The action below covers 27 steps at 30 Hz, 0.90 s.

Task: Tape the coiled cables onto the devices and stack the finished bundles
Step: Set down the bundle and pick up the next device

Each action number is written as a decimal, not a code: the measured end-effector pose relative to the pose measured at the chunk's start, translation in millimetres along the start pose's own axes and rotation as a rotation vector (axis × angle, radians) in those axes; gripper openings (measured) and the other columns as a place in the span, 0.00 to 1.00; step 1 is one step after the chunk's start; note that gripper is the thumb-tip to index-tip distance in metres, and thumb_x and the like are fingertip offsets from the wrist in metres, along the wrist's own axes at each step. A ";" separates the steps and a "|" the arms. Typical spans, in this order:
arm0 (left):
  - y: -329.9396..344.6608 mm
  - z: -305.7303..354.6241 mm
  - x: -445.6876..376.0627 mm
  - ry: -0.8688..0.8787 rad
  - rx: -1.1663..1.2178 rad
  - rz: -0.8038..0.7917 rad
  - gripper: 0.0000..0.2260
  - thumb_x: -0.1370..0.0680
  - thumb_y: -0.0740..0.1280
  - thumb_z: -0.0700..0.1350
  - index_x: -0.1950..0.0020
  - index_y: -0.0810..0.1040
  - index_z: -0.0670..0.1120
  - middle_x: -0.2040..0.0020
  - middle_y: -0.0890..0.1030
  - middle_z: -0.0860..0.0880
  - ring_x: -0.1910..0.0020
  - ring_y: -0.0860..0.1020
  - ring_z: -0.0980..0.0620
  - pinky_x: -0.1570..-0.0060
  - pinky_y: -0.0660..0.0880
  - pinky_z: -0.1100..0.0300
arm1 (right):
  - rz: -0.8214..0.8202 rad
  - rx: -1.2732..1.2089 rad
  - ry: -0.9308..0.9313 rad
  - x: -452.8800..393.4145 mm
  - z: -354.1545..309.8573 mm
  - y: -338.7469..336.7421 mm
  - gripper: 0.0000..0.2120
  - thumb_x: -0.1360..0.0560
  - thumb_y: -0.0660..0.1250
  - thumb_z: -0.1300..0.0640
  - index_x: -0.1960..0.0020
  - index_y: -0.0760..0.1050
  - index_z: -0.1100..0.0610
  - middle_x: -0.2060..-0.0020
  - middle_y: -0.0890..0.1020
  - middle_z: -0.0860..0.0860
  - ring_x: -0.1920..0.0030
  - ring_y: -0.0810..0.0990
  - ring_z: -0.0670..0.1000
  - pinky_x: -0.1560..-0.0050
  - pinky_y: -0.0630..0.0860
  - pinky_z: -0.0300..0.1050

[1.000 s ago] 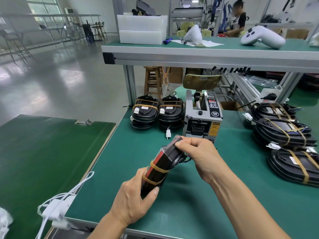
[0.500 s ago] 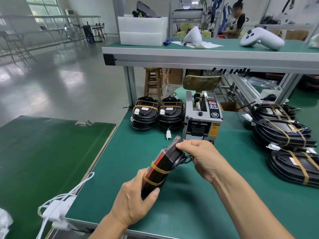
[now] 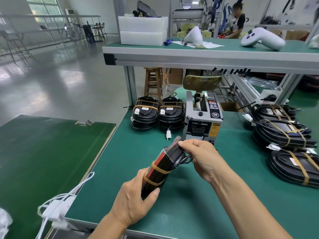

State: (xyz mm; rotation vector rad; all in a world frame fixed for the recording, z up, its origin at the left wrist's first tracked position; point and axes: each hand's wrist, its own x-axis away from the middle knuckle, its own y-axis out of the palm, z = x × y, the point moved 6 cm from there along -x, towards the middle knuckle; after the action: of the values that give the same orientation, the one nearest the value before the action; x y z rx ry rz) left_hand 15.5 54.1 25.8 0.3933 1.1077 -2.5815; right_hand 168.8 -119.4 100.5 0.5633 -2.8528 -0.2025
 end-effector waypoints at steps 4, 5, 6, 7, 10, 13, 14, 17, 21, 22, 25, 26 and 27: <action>-0.4 2.2 -0.1 0.013 0.009 -0.007 0.18 0.22 0.70 0.56 0.33 0.72 0.59 0.57 0.76 0.73 0.63 0.74 0.67 0.58 0.70 0.75 | 0.011 -0.045 -0.020 1.2 5.2 -0.2 0.10 0.23 0.75 0.55 0.62 0.84 0.57 0.60 0.87 0.54 0.51 0.82 0.54 0.38 0.70 0.51; -0.6 2.3 -0.1 0.015 0.009 -0.005 0.18 0.22 0.70 0.55 0.34 0.72 0.59 0.57 0.76 0.73 0.63 0.74 0.67 0.58 0.70 0.75 | 0.008 -0.046 -0.034 2.3 5.7 0.0 0.09 0.24 0.77 0.54 0.59 0.83 0.57 0.57 0.87 0.57 0.50 0.82 0.55 0.38 0.71 0.52; -0.6 2.0 0.0 0.015 0.009 -0.002 0.18 0.22 0.70 0.55 0.34 0.72 0.59 0.56 0.76 0.73 0.63 0.74 0.67 0.58 0.70 0.75 | 0.010 -0.038 -0.053 2.9 5.8 0.0 0.09 0.25 0.78 0.53 0.57 0.83 0.58 0.57 0.86 0.57 0.52 0.81 0.55 0.41 0.72 0.51; -0.5 1.5 0.1 0.016 0.009 0.000 0.18 0.23 0.70 0.55 0.34 0.72 0.59 0.56 0.76 0.73 0.63 0.74 0.67 0.58 0.70 0.75 | 0.018 -0.024 -0.070 3.5 5.6 -0.7 0.09 0.26 0.78 0.54 0.56 0.82 0.59 0.59 0.84 0.56 0.54 0.79 0.54 0.45 0.73 0.49; -0.1 0.6 0.2 0.025 0.012 -0.002 0.19 0.23 0.70 0.55 0.33 0.72 0.59 0.56 0.76 0.73 0.63 0.74 0.67 0.58 0.70 0.75 | 0.042 0.036 -0.113 6.7 4.7 -0.1 0.11 0.27 0.79 0.55 0.50 0.81 0.60 0.58 0.83 0.53 0.57 0.78 0.50 0.54 0.74 0.42; -0.5 0.6 0.0 0.027 0.012 0.009 0.17 0.22 0.70 0.56 0.35 0.71 0.61 0.57 0.77 0.71 0.63 0.75 0.65 0.58 0.72 0.72 | 0.008 0.088 -0.149 10.5 5.6 2.3 0.19 0.30 0.83 0.54 0.45 0.79 0.57 0.59 0.83 0.47 0.59 0.80 0.44 0.60 0.76 0.35; -0.4 0.1 0.5 0.024 0.011 0.013 0.17 0.22 0.70 0.56 0.35 0.71 0.61 0.57 0.77 0.70 0.63 0.75 0.64 0.59 0.72 0.71 | -0.006 0.109 -0.155 11.3 6.3 2.3 0.22 0.32 0.84 0.52 0.44 0.79 0.56 0.59 0.84 0.46 0.59 0.80 0.43 0.61 0.76 0.34; -1.0 -0.4 1.4 0.018 0.024 0.014 0.17 0.23 0.70 0.56 0.35 0.71 0.63 0.57 0.79 0.68 0.63 0.76 0.63 0.58 0.74 0.69 | -0.044 0.108 -0.132 12.8 7.9 3.1 0.31 0.37 0.81 0.43 0.38 0.77 0.52 0.50 0.85 0.45 0.54 0.83 0.38 0.55 0.77 0.32; -1.9 4.1 0.1 0.032 0.054 0.000 0.17 0.22 0.69 0.56 0.36 0.69 0.67 0.58 0.80 0.67 0.63 0.77 0.62 0.58 0.75 0.67 | -0.081 -0.072 -0.024 11.0 19.8 -6.1 0.30 0.24 0.71 0.36 0.27 0.73 0.48 0.34 0.82 0.50 0.37 0.81 0.45 0.31 0.72 0.50; -1.7 4.2 -0.1 0.026 0.061 -0.005 0.17 0.22 0.69 0.56 0.35 0.70 0.66 0.58 0.80 0.66 0.63 0.78 0.61 0.58 0.76 0.65 | -0.086 -0.088 -0.007 11.3 25.3 -8.0 0.27 0.22 0.66 0.36 0.28 0.74 0.49 0.34 0.82 0.52 0.36 0.80 0.48 0.29 0.70 0.52; -1.7 0.2 -0.5 -0.003 0.080 -0.012 0.19 0.22 0.68 0.57 0.32 0.69 0.64 0.56 0.82 0.65 0.62 0.80 0.60 0.56 0.77 0.64 | -0.139 -0.095 0.047 12.7 51.8 -5.8 0.31 0.22 0.58 0.35 0.28 0.76 0.52 0.32 0.82 0.50 0.30 0.77 0.51 0.24 0.66 0.53; -2.4 -0.5 0.0 -0.019 0.106 -0.016 0.19 0.21 0.67 0.57 0.32 0.68 0.65 0.55 0.82 0.65 0.61 0.80 0.60 0.56 0.77 0.65 | -0.166 -0.105 0.060 14.0 61.1 -2.9 0.32 0.23 0.58 0.33 0.27 0.74 0.50 0.31 0.81 0.47 0.29 0.77 0.51 0.24 0.65 0.52; -2.9 -1.7 0.3 -0.035 0.134 -0.024 0.18 0.21 0.67 0.57 0.33 0.68 0.66 0.55 0.83 0.63 0.62 0.81 0.59 0.56 0.77 0.66 | -0.199 -0.098 0.056 15.6 69.2 0.3 0.32 0.22 0.57 0.32 0.24 0.71 0.47 0.30 0.80 0.44 0.28 0.76 0.51 0.23 0.65 0.53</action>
State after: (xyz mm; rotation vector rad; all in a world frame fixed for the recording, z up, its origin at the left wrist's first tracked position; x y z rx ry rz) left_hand 14.3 57.2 26.5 0.3655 0.9356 -2.6820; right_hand 137.5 -118.9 36.8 0.8189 -2.7136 -0.3516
